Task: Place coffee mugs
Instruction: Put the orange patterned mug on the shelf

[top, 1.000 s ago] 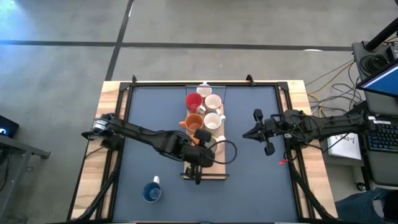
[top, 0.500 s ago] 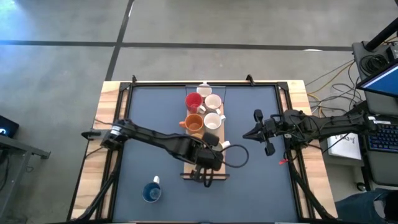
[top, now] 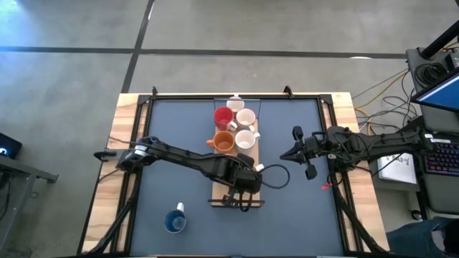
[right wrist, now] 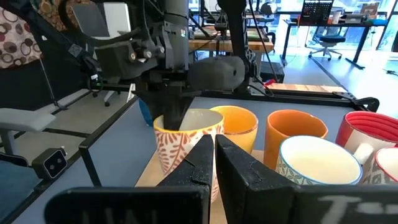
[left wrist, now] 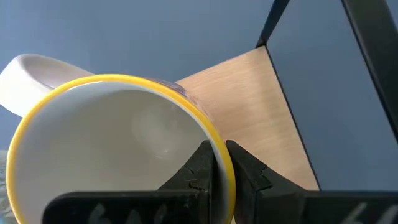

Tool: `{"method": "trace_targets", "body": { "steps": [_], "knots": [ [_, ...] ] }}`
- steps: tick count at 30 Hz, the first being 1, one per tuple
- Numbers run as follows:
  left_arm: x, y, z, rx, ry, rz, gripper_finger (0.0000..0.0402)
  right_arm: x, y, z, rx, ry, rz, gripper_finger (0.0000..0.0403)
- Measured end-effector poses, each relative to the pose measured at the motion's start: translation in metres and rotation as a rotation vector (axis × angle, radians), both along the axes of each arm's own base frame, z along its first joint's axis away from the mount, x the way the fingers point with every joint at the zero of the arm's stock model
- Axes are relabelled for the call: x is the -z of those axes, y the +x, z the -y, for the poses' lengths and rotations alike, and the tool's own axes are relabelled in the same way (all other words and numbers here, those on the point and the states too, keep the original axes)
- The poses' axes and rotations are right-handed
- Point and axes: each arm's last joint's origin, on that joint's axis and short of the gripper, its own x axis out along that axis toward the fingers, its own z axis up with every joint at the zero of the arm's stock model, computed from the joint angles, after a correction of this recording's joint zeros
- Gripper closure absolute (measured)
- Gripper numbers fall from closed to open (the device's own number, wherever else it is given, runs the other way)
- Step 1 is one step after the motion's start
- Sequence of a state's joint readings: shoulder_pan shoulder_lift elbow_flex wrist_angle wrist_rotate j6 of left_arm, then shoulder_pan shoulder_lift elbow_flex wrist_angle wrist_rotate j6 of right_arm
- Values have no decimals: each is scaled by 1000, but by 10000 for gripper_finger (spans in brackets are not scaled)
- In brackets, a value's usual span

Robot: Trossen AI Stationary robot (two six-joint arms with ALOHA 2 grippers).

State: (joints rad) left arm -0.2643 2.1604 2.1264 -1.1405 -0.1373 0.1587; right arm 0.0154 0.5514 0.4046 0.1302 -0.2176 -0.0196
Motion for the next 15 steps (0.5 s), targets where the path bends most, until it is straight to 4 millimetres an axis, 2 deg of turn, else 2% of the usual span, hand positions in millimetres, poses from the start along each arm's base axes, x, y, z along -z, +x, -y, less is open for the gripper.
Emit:
{"method": "trace_targets", "body": {
  "steps": [15],
  "knots": [
    [7, 1, -5, -42, -50, -31, 392, 0, 0, 0, 0, 2, -5, 394]
  ]
}}
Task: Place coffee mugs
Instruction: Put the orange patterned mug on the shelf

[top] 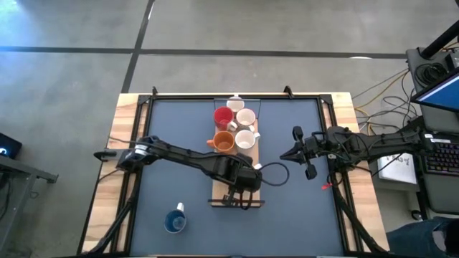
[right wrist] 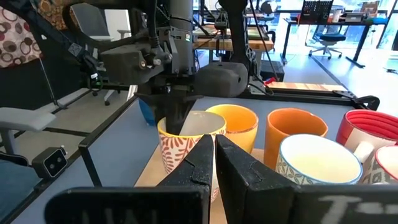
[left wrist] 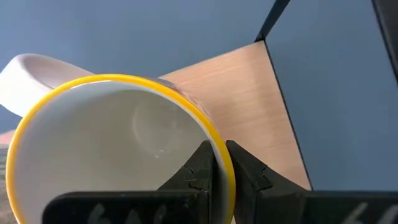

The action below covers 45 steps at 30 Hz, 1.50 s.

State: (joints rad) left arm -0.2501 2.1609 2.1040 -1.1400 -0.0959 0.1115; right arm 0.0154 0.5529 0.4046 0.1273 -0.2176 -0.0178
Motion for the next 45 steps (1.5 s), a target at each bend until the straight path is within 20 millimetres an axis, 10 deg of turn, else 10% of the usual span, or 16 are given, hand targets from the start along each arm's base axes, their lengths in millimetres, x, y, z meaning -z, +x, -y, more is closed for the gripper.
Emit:
{"method": "trace_targets", "body": {
  "steps": [45],
  "knots": [
    [18, 6, -14, -14, -102, -19, 357, 3, 2, 0, 2, 6, -21, 394]
  ]
}}
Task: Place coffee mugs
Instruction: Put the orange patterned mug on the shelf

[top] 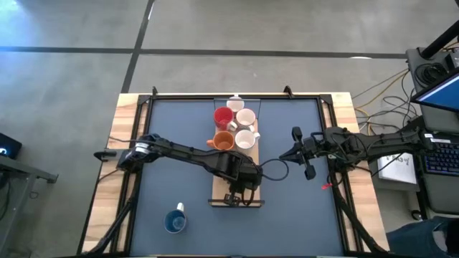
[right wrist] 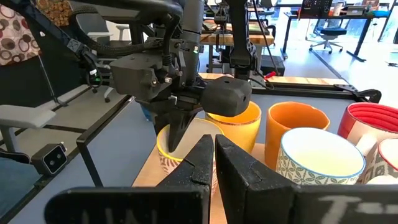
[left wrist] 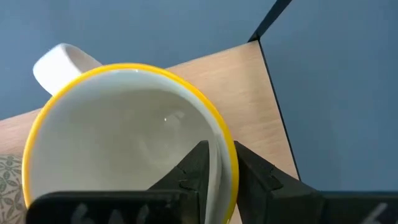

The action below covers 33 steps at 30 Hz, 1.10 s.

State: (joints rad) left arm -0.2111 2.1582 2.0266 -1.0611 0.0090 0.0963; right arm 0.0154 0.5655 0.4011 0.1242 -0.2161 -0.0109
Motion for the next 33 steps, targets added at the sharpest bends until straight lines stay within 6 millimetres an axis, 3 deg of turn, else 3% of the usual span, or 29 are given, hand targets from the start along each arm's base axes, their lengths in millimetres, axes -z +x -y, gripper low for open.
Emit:
{"method": "trace_targets", "body": {
  "steps": [9, 18, 29, 33],
  "knots": [
    [-1, 1, 0, 14, 5, 16, 353, 0, 0, 0, 0, 3, -3, 394],
    [-3, 1, 0, 19, 16, 17, 294, 1, 0, 0, 8, 11, -18, 394],
    [-39, -3, 0, 85, 80, 68, 275, 2, 0, 0, 13, 43, -27, 394],
    [-61, -8, 2, 118, 81, 130, 276, 6, 0, 0, 19, 82, -49, 394]
  ]
}}
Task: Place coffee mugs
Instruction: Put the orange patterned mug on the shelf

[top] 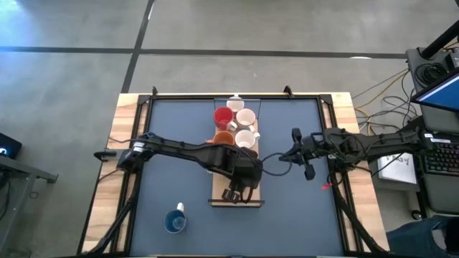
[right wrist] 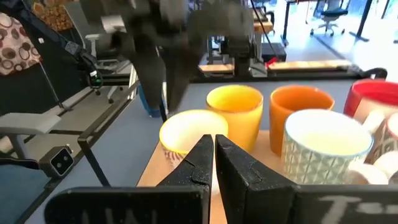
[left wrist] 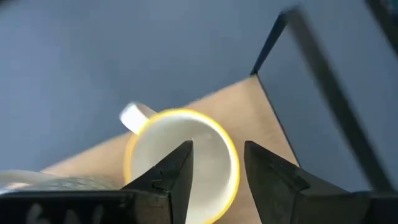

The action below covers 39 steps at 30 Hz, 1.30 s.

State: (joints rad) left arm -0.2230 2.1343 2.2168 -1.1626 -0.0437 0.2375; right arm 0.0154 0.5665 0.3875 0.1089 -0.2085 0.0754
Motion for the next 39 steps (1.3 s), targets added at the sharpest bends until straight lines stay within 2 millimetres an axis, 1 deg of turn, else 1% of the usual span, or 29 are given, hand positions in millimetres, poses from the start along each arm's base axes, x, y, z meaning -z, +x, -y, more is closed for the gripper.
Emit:
{"method": "trace_targets", "body": {
  "steps": [3, 7, 9, 11, 16, 20, 22, 25, 30, 35, 39],
  "knots": [
    [-22, -9, 4, 41, 3, 58, 282, 4, 0, 1, 29, 37, -16, 394],
    [-46, -23, 6, 65, -2, 112, 294, 10, 3, 2, 83, 74, -39, 394],
    [-55, -30, 4, 63, -6, 130, 299, 12, 7, 1, 87, 78, -39, 394],
    [-59, -36, 3, 61, -7, 136, 305, 13, 13, 1, 87, 85, -33, 394],
    [-51, -48, 3, 36, -4, 109, 317, 16, 32, 1, 90, 94, -62, 394],
    [-41, -65, 0, -34, 0, 125, 322, 16, 52, 0, 92, 91, -107, 394],
    [-35, -75, 1, -54, -13, 159, 322, 16, 61, 0, 91, 86, -127, 394],
    [-32, -91, 1, -69, -60, 243, 323, 13, 76, -2, 83, 79, -153, 394],
    [-27, -121, -1, -125, -105, 384, 323, 8, 101, -14, 34, 63, -170, 394],
    [-21, -144, -7, -184, -128, 496, 323, 5, 124, -25, 10, 52, -222, 394],
    [-13, -156, -10, -203, -159, 543, 323, 7, 141, -30, 1, 37, -282, 394]
  ]
}}
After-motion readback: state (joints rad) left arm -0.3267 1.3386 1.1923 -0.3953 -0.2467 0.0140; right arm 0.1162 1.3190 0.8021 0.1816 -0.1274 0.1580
